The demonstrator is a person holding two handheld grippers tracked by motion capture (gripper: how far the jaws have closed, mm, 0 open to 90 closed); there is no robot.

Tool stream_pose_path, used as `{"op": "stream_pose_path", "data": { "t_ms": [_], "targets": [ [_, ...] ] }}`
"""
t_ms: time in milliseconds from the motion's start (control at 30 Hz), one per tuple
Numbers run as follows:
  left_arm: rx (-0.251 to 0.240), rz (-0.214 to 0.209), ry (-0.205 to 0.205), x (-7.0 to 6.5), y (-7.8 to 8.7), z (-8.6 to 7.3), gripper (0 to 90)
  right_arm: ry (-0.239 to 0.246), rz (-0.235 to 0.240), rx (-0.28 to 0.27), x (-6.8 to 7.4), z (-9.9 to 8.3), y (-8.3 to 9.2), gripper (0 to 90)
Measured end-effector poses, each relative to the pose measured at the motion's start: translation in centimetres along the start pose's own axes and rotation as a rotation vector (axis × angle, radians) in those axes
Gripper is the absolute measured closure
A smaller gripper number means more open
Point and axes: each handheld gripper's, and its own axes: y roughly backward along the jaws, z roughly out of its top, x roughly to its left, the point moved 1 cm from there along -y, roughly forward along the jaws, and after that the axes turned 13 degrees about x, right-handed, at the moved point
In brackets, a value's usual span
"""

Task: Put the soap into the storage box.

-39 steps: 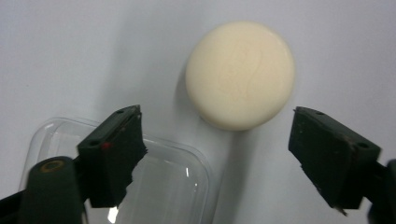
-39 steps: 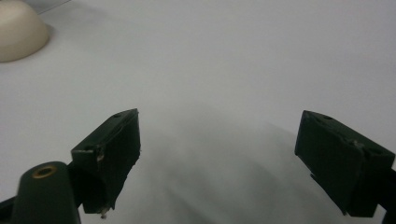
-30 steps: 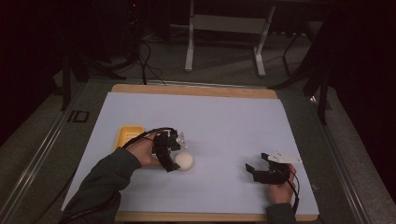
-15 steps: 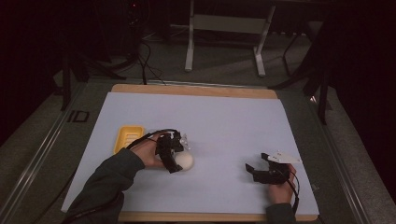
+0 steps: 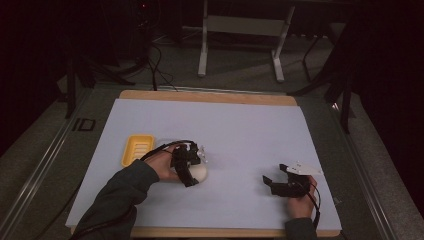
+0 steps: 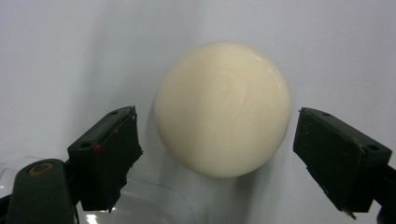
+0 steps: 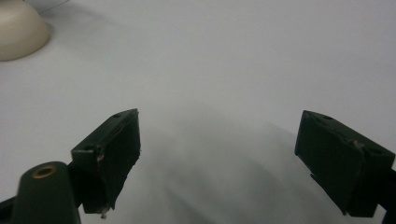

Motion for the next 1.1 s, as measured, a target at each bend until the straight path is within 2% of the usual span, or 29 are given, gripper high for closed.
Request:
{"op": "stream_pose_path", "data": {
  "t_ms": [400,533,1100],
  "targets": [
    [0.010,-0.011,-0.008,0.1,-0.9,0.5,15.5,-0.001,0.002,0.001,0.0,0.0,0.0,14.1],
    [0.011,-0.020,0.002,0.2,-1.4,0.5,15.5,-0.001,0.002,0.000,0.0,0.0,0.0,14.1],
    [0.025,-0.040,0.005,0.5,-2.0,0.6,15.5,-0.002,0.002,0.001,0.0,0.0,0.0,14.1]
  ]
}}
